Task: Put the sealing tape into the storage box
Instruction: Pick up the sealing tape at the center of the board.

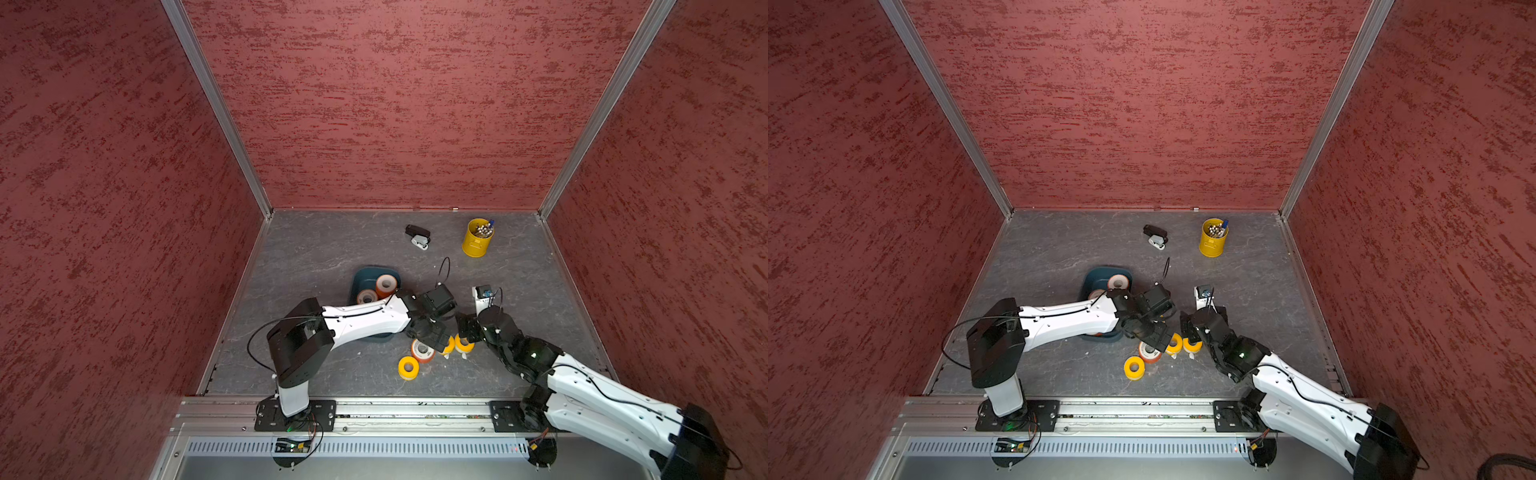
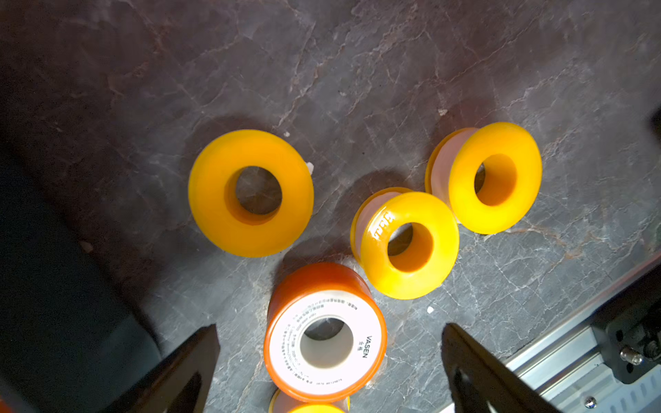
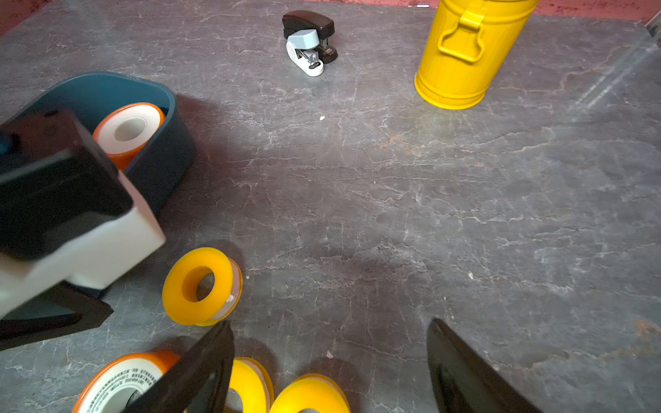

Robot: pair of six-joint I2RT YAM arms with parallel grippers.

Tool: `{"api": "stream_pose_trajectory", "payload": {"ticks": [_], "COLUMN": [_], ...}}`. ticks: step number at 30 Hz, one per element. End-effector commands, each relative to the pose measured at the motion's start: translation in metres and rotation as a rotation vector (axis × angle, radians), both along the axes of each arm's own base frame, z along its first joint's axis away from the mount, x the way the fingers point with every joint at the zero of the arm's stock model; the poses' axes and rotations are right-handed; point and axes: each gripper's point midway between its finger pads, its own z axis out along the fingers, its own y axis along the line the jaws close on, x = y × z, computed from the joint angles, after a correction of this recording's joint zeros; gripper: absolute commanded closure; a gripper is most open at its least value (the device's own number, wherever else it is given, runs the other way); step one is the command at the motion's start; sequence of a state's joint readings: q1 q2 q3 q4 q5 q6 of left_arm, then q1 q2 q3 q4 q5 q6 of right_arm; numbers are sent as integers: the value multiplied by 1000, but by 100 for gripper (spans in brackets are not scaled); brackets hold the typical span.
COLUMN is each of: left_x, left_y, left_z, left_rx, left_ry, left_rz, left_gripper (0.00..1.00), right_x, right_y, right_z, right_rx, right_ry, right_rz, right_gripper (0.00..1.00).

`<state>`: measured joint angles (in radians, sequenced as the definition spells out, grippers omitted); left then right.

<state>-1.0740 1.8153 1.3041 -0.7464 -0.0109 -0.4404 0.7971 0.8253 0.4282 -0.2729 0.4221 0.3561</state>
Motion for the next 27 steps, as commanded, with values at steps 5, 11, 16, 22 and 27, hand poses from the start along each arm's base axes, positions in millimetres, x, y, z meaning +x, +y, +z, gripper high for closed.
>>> {"api": "stream_pose_trajectory", "payload": {"ticks": [5, 11, 16, 22, 27], "left_x": [-16, -21, -25, -26, -27], "left_y": [4, 14, 20, 22, 24], "left_z": [-24, -38, -50, -59, -62], "left_rx": [62, 117, 164, 196, 203], "left_ry": [43, 51, 56, 61, 65], "left_rz": [-22, -13, -7, 1, 7], "left_gripper": [0, 0, 1, 6, 20], "right_x": [3, 4, 4, 3, 4], "right_y": [1, 1, 1, 2, 3], "right_z": [1, 1, 0, -1, -1], "right_rx": [4, 2, -1, -3, -2], "right_ry": [-16, -14, -10, -8, -7], "right_rz": [-14, -16, -13, -12, -9], "right_gripper": [14, 14, 14, 13, 13]}}
